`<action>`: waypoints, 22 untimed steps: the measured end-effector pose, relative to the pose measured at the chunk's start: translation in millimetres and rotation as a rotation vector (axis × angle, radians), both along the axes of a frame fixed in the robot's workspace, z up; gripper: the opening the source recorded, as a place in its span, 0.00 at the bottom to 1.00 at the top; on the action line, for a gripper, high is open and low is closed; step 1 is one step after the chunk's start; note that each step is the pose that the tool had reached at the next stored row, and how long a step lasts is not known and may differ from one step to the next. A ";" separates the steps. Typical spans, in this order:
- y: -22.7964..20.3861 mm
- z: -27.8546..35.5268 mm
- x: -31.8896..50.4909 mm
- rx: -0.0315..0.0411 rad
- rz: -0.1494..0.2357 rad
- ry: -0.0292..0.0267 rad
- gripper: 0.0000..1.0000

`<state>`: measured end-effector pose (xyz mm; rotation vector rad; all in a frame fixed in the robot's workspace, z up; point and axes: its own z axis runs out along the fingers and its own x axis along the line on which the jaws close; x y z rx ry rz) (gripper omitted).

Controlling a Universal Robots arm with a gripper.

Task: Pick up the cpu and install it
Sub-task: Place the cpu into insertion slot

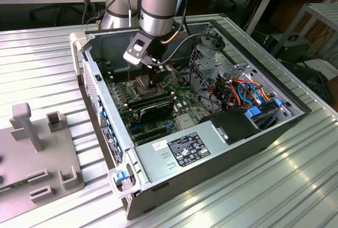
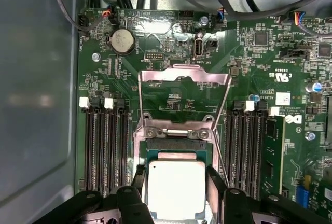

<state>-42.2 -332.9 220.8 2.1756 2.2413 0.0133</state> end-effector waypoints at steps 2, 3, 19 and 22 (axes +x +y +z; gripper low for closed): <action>0.0 -2.8 0.0 0.0000 0.000 0.0000 0.55; 0.0 -5.2 0.0 0.0001 -0.001 -0.0001 0.55; -0.1 -18.4 0.0 -0.0004 -0.001 0.0002 0.55; 0.0 -21.4 0.0 -0.0002 -0.001 0.0001 0.55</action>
